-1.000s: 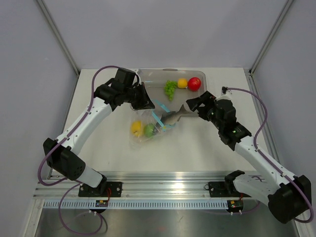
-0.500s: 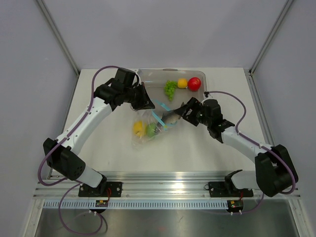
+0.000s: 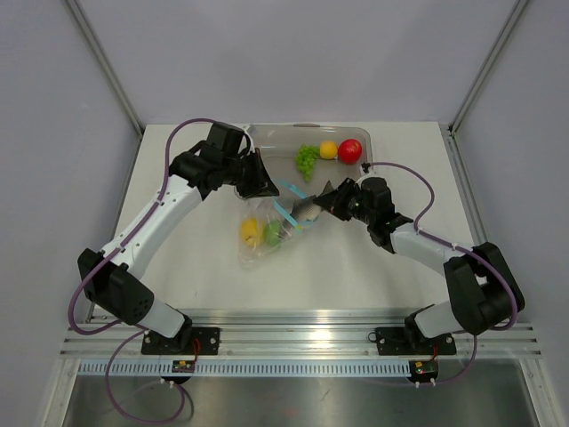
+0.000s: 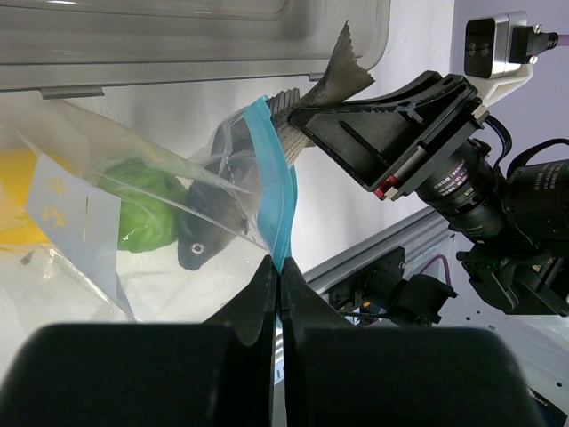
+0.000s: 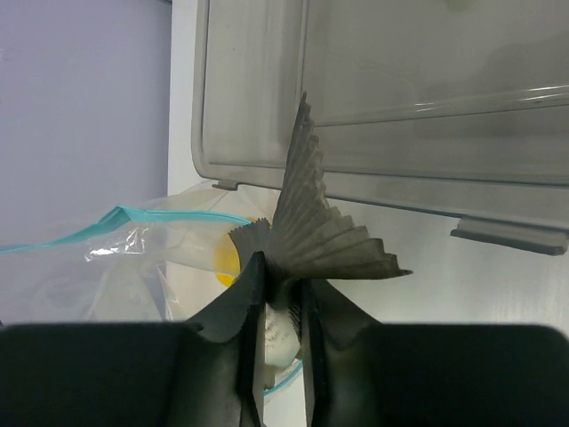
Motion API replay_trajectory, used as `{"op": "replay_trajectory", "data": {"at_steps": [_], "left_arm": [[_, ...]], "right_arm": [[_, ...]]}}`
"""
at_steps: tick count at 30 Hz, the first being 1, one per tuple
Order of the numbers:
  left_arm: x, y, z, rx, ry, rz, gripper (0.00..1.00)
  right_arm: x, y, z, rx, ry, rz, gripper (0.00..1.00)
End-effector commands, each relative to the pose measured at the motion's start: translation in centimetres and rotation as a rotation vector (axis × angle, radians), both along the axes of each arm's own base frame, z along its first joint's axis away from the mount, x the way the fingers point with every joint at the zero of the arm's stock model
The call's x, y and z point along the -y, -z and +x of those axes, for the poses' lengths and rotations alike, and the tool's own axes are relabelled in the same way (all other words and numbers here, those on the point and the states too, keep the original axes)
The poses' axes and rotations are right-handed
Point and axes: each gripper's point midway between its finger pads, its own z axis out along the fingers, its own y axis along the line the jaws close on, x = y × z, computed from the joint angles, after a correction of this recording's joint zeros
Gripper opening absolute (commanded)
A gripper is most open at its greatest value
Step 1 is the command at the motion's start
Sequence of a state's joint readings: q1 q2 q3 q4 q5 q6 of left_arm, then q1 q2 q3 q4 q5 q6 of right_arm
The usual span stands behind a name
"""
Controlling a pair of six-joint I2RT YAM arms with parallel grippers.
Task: Place the food in the zip-top bag and seal the zipper
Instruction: Place the fake fish in the zipper food storage bag.
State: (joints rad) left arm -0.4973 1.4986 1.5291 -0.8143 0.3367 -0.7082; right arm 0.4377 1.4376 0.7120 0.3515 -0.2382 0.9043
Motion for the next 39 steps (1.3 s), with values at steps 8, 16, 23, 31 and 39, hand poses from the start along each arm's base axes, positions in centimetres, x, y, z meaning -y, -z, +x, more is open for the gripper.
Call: {"op": "replay_trajectory", "data": {"at_steps": [8, 16, 23, 31, 39], "left_arm": [[0.5, -1.5, 0.1, 0.049, 0.025, -0.054, 0.0], [0.7, -1.1, 0.3, 0.039, 0.02, -0.061, 0.0], [0.8, -1.4, 0.1, 0.037, 0.023, -0.072, 0.0], [1.2, -2.5, -0.3, 0.049, 0.043, -0.114, 0.0], [1.0, -2.7, -0.6, 0.058, 0.043, -0.113, 0.0]], "right_arm": [[0.5, -5.4, -0.1, 0.128, 0.016, 0.027, 0.0], [0.3, -10.1, -2.0, 0.138, 0.079, 0.028, 0.0], [-3.1, -9.3, -2.8, 0.101, 0.095, 0.0, 0.0], [-7.2, -5.2, -2.6, 0.043, 0.06, 0.022, 0.0], [-10.6, -5.1, -3.8, 0.091, -0.123, -0.014, 0.21]]}}
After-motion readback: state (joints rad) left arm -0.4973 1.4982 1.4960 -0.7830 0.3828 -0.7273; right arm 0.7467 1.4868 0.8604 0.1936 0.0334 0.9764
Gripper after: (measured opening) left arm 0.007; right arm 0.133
